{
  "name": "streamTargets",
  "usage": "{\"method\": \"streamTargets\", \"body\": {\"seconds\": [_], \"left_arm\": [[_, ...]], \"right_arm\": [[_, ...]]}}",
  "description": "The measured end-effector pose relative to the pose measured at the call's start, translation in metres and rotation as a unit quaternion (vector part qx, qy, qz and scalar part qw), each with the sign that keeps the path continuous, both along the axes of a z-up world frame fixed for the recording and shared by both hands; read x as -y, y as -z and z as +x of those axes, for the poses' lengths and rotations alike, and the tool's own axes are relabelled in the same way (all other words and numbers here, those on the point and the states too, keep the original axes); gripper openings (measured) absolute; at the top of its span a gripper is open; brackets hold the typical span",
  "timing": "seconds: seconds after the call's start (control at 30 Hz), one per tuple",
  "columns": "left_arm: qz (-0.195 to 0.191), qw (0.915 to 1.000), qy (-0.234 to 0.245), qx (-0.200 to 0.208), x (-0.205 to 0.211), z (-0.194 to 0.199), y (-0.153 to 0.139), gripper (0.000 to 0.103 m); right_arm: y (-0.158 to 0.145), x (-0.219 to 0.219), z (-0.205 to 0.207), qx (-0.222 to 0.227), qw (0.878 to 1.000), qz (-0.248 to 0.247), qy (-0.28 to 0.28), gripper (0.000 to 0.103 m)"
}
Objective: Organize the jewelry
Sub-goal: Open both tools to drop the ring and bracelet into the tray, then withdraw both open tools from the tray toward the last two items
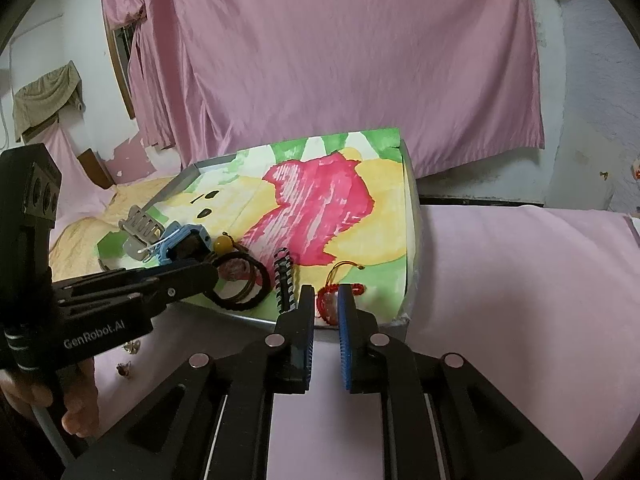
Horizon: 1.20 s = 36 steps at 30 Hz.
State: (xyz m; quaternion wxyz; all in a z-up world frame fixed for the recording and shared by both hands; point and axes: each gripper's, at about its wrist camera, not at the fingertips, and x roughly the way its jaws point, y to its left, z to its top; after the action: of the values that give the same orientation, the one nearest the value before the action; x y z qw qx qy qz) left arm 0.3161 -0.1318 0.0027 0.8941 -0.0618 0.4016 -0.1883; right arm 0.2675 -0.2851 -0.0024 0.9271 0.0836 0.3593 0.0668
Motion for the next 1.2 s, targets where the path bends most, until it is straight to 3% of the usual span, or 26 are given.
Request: {"method": "streamTargets", "body": {"seconds": [0.07,0.13,0.4,0.5,0.57,0.63,0.7,0.77,0.87,0.97,1.1,1.2], "left_arm": [[-0.003,1.0000,-0.001,0.007,-0.001,-0.004,-0.003,0.020],[-0.006,0.9999,-0.003,0.015,-0.003,-0.007,-0.006,0.020],[-0.012,0.9988,-0.024,0.041,-0.015,-0.029,-0.015,0.023],[-0.012,0.9981,-0.032,0.051,-0.020,-0.038,-0.018,0.025],[-0.013,0.9972,-0.040,0.061,-0.026,-0.046,-0.020,0.034],[-0.020,0.9962,-0.049,0.069,-0.033,-0.054,-0.021,0.057],[-0.031,0.9940,-0.062,0.084,-0.041,-0.062,-0.022,0.069],[-0.035,0.9927,-0.067,0.094,-0.047,-0.069,-0.025,0.070],[-0.028,0.9910,-0.076,0.107,-0.057,-0.081,-0.029,0.073],[-0.028,0.9876,-0.088,0.127,-0.067,-0.094,-0.033,0.083],[-0.018,0.9840,-0.100,0.146,-0.079,-0.111,-0.036,0.098],[-0.008,0.9793,-0.118,0.164,-0.088,-0.124,-0.036,0.102]], "right_arm": [[-0.002,0.001,-0.005,0.006,1.000,0.001,0.004,0.014],[-0.004,0.003,-0.010,0.012,1.000,0.002,0.009,0.028],[-0.012,0.006,-0.031,0.042,0.999,0.021,0.013,0.031],[-0.015,0.004,-0.040,0.054,0.998,0.024,0.012,0.045],[-0.015,0.003,-0.046,0.057,0.998,0.033,0.010,0.047],[-0.015,0.002,-0.050,0.056,0.998,0.041,0.009,0.047],[-0.015,0.000,-0.054,0.057,0.998,0.040,0.009,0.048],[-0.015,-0.002,-0.060,0.061,0.997,0.042,0.009,0.049],[-0.017,-0.004,-0.069,0.073,0.996,0.043,0.012,0.062],[-0.022,-0.008,-0.082,0.097,0.994,0.043,0.012,0.070],[-0.029,-0.012,-0.096,0.122,0.992,0.041,0.016,0.093],[-0.032,-0.015,-0.106,0.137,0.990,0.037,0.019,0.094]]}}
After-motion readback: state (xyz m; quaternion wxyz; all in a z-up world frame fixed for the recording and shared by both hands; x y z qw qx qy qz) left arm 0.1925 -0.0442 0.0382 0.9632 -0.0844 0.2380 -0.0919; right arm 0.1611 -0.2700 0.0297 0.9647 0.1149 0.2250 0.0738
